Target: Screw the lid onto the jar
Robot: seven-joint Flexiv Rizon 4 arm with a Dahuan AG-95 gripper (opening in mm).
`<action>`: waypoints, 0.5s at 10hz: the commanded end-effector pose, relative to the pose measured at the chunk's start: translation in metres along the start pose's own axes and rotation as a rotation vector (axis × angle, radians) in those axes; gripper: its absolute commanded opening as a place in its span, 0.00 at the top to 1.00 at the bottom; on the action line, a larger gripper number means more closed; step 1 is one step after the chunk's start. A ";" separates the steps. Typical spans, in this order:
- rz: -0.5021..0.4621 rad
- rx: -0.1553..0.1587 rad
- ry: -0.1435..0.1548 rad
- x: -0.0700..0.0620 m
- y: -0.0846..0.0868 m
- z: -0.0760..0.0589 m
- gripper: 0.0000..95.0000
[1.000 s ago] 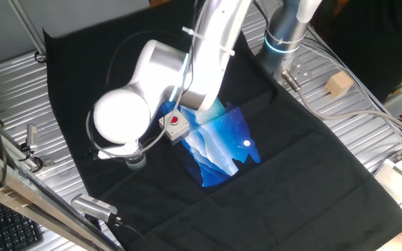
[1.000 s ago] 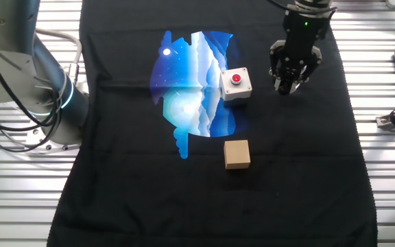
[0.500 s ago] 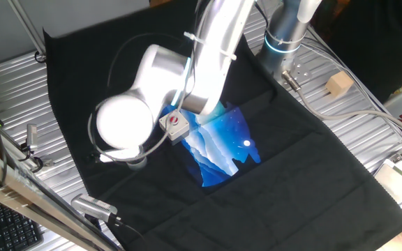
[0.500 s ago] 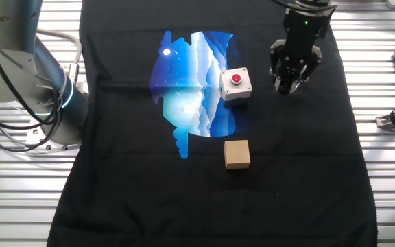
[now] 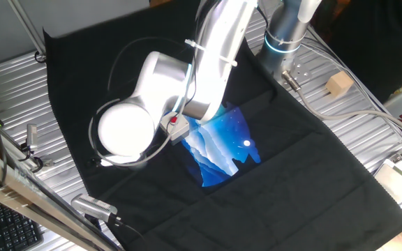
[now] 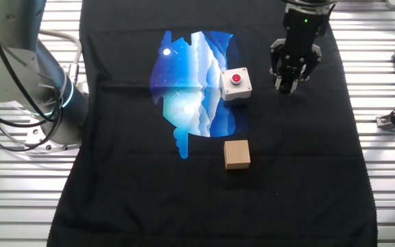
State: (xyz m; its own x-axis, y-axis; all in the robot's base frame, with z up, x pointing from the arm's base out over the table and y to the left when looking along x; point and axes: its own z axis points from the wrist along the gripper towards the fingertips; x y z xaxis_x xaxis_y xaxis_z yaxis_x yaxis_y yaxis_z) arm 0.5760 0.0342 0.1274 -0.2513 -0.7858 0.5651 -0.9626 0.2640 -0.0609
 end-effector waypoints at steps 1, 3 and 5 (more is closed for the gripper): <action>-0.004 0.001 0.007 -0.001 -0.001 -0.001 1.00; -0.006 0.001 0.011 -0.002 -0.003 -0.004 1.00; -0.007 -0.002 0.018 -0.004 -0.006 -0.009 1.00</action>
State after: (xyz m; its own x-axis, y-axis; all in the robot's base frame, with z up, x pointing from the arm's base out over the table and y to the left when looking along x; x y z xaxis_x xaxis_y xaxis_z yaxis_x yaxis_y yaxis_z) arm 0.5839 0.0417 0.1330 -0.2408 -0.7755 0.5837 -0.9642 0.2601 -0.0521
